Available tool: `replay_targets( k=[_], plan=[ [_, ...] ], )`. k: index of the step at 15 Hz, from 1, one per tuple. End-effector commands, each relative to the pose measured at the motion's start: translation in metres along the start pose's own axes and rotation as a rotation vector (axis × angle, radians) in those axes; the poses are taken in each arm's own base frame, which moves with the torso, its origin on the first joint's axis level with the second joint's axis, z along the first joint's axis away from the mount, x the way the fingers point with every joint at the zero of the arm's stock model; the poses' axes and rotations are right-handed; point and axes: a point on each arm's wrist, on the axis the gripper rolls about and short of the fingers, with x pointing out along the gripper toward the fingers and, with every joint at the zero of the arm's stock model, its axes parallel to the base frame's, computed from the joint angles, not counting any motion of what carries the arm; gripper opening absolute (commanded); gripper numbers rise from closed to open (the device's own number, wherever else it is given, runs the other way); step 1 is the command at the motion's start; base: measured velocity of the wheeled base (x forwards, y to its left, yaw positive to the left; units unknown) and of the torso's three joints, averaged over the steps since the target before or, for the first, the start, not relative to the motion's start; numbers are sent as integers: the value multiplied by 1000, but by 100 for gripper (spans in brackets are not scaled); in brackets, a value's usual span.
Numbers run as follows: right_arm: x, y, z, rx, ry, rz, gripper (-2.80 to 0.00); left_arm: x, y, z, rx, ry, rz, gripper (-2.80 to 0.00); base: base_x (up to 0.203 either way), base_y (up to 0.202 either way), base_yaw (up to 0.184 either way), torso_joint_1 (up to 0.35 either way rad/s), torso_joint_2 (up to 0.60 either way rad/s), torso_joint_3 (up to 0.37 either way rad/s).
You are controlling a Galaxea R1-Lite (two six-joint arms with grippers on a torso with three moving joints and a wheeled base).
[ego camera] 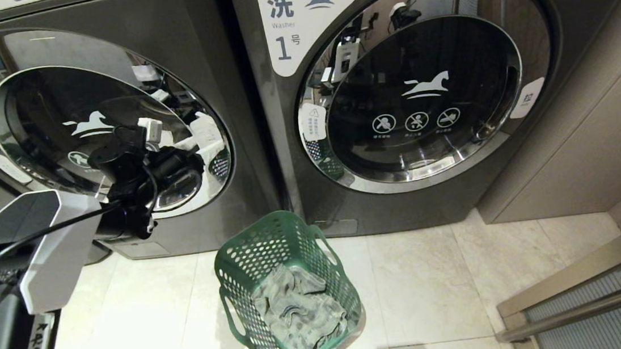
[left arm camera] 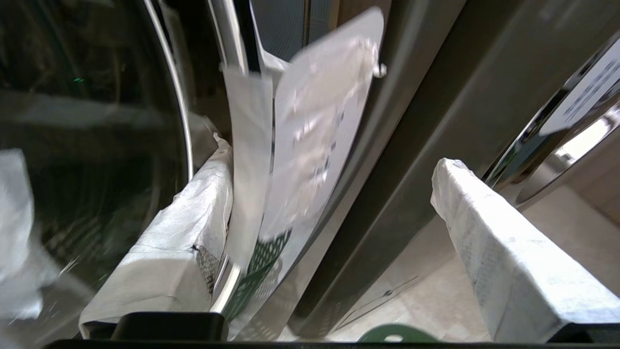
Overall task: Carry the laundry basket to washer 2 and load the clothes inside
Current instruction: Open the lid of the washing machine
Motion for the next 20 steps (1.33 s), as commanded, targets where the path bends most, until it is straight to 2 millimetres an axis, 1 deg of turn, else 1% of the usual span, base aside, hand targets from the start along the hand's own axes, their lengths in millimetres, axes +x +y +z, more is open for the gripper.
replay_targets(
  k=[1, 5, 8, 11, 16, 20],
  plan=[
    [0, 0, 0, -1, 0, 0, -280, 5, 4, -1, -6, -14, -21, 0, 0, 0, 0, 0, 0, 0],
    [0, 0, 0, -1, 0, 0, -280, 6, 5, -8, -25, 4, -44, 0, 0, 0, 0, 0, 0, 0],
    [0, 0, 0, -1, 0, 0, -280, 7, 4, -10, -24, 2, -58, 0, 0, 0, 0, 0, 0, 0],
    [0, 0, 0, -1, 0, 0, -280, 7, 2, -12, -11, 7, -144, 0, 0, 0, 0, 0, 0, 0],
    [0, 0, 0, -1, 0, 0, -280, 17, -14, -7, 41, -56, -202, 0, 0, 0, 0, 0, 0, 0],
    [0, 0, 0, -1, 0, 0, -280, 25, -30, -9, 41, -84, -243, 0, 0, 0, 0, 0, 0, 0]
  ],
)
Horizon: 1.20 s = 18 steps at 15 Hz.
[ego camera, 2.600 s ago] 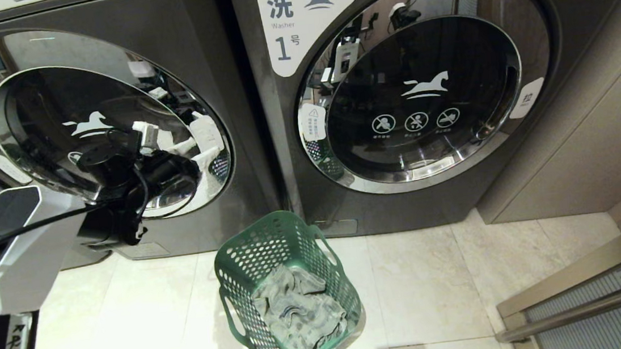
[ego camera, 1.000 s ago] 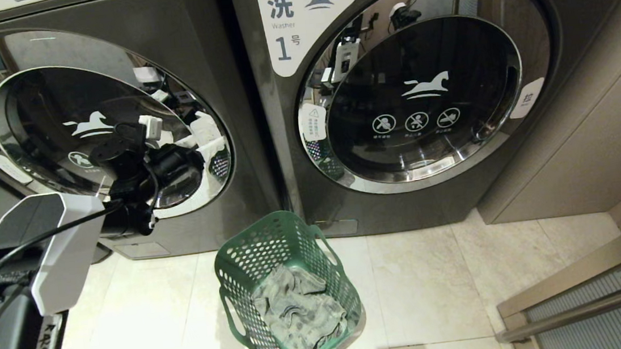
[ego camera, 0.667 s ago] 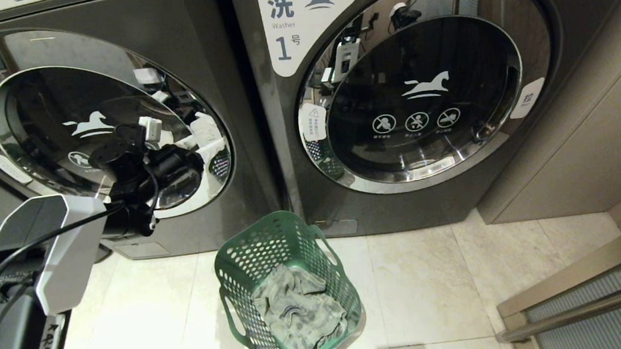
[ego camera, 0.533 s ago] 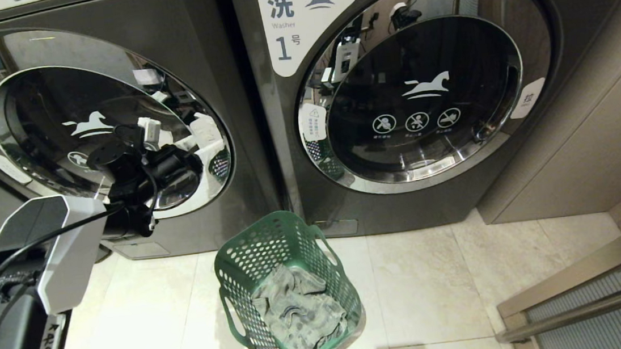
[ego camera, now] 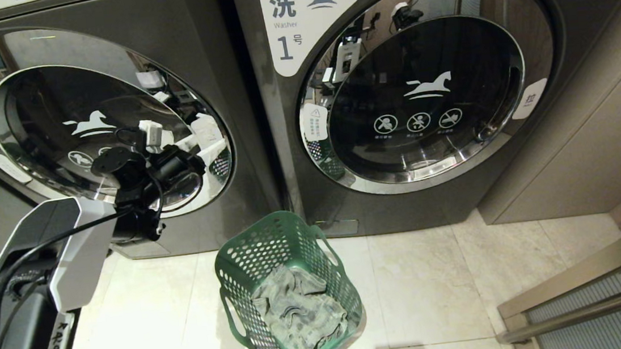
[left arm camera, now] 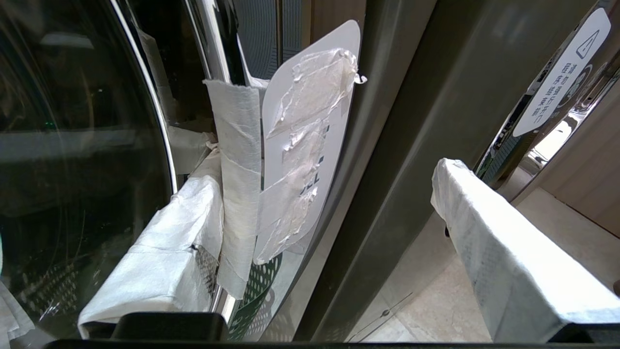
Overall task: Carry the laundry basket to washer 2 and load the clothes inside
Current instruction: Open the lid of the washing machine
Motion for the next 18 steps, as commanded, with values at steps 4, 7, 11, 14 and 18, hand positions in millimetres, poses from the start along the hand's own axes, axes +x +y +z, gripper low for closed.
replay_targets(
  k=[4, 7, 11, 14, 18],
  plan=[
    [0, 0, 0, -1, 0, 0, -280, 7, -13, -10, -30, 14, -37, 0, 0, 0, 0, 0, 0, 0],
    [0, 0, 0, -1, 0, 0, -280, 8, -15, -9, -22, 22, -116, 0, 0, 0, 0, 0, 0, 0],
    [0, 0, 0, -1, 0, 0, -280, 6, -21, -8, -27, 32, -233, 0, 0, 0, 0, 0, 0, 0],
    [0, 0, 0, -1, 0, 0, -280, 5, -26, -7, -26, 22, -244, 0, 0, 0, 0, 0, 0, 0],
    [0, 0, 0, -1, 0, 0, -280, 4, -33, 0, -114, -10, -330, 0, 0, 0, 0, 0, 0, 0]
  ],
)
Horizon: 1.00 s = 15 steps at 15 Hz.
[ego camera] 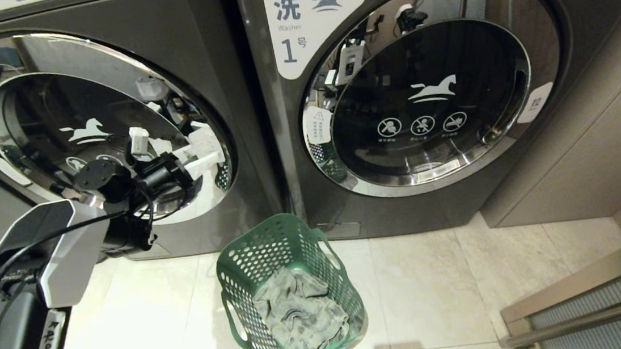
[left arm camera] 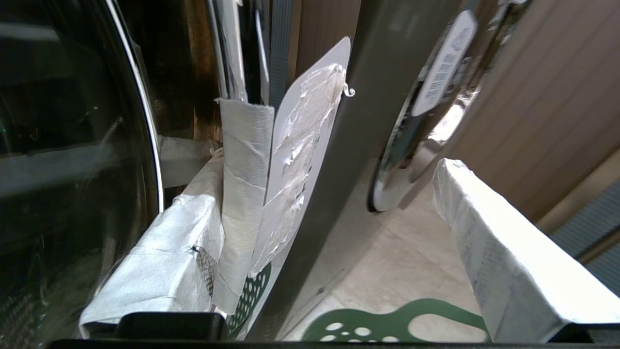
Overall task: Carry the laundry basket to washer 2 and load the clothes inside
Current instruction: Open the lid of the washing machine
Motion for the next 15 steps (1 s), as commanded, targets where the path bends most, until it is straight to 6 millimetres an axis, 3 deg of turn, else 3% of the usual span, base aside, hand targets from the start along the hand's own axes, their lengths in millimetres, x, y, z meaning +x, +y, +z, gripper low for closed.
replay_targets(
  k=[1, 3, 6, 11, 15],
  plan=[
    [0, 0, 0, -1, 0, 0, -280, 23, -14, -5, -12, -19, -58, 0, 0, 0, 0, 0, 0, 0],
    [0, 0, 0, -1, 0, 0, -280, 16, -15, -8, -30, -9, -40, 0, 0, 0, 0, 0, 0, 0],
    [0, 0, 0, -1, 0, 0, -280, -13, -11, -9, -59, 22, 31, 0, 0, 0, 0, 0, 0, 0],
    [0, 0, 0, -1, 0, 0, -280, -87, 8, -3, -63, 58, 198, 0, 0, 0, 0, 0, 0, 0],
    [0, 0, 0, -1, 0, 0, -280, -128, 20, -1, -60, 60, 295, 0, 0, 0, 0, 0, 0, 0]
  ],
)
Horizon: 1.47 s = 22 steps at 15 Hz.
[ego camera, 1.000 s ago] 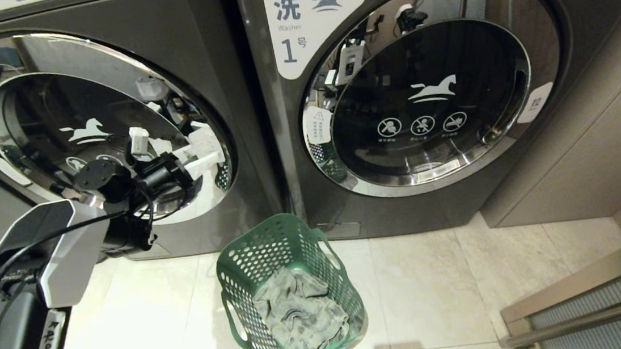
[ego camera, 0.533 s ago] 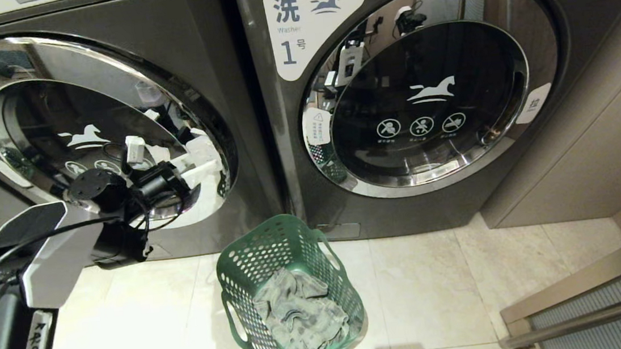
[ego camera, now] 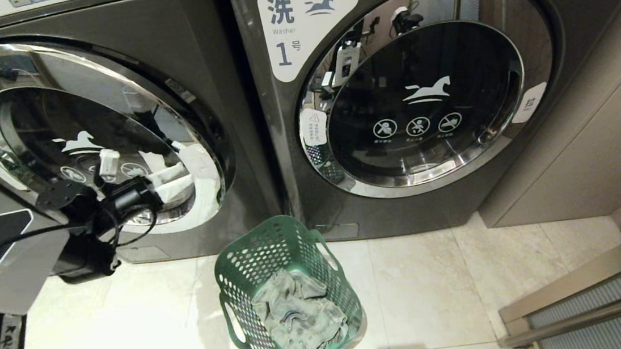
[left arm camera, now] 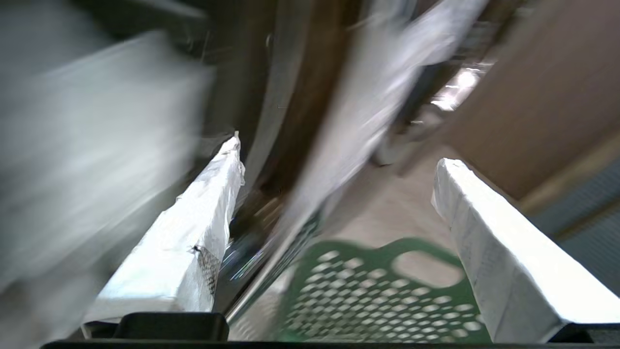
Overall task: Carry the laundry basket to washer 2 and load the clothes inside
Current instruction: Open the lid of the washing machine
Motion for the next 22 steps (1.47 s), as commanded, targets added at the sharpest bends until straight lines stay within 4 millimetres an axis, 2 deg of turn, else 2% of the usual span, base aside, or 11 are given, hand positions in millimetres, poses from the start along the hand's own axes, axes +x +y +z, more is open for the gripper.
replay_targets(
  k=[1, 3, 5, 7, 9, 11, 13, 16, 18, 20, 22],
  plan=[
    [0, 0, 0, 0, 0, -1, -280, -9, 6, -5, 8, -4, 21, 0, 0, 0, 0, 0, 0, 0],
    [0, 0, 0, 0, 0, -1, -280, -12, 9, -10, 7, -4, 27, 0, 0, 0, 0, 0, 0, 0],
    [0, 0, 0, 0, 0, -1, -280, -12, 7, -5, 15, -7, 27, 0, 0, 0, 0, 0, 0, 0],
    [0, 0, 0, 0, 0, -1, -280, -18, 0, 16, 40, -17, 44, 0, 0, 0, 0, 0, 0, 0],
    [0, 0, 0, 0, 0, -1, -280, -36, -12, 36, 52, -14, 88, 0, 0, 0, 0, 0, 0, 0],
    [0, 0, 0, 0, 0, -1, -280, -58, -31, 70, 81, -20, 140, 0, 0, 0, 0, 0, 0, 0],
    [0, 0, 0, 0, 0, -1, -280, -83, -61, 116, 134, -44, 218, 0, 0, 0, 0, 0, 0, 0],
    [0, 0, 0, 0, 0, -1, -280, -128, -125, 188, 253, -98, 379, 0, 0, 0, 0, 0, 0, 0],
    [0, 0, 0, 0, 0, -1, -280, -166, -165, 228, 388, -139, 541, 0, 0, 0, 0, 0, 0, 0],
    [0, 0, 0, 0, 0, -1, -280, -175, -214, 269, 563, -194, 624, 0, 0, 0, 0, 0, 0, 0],
    [0, 0, 0, 0, 0, -1, -280, -165, -272, 304, 730, -263, 625, 0, 0, 0, 0, 0, 0, 0]
  ],
)
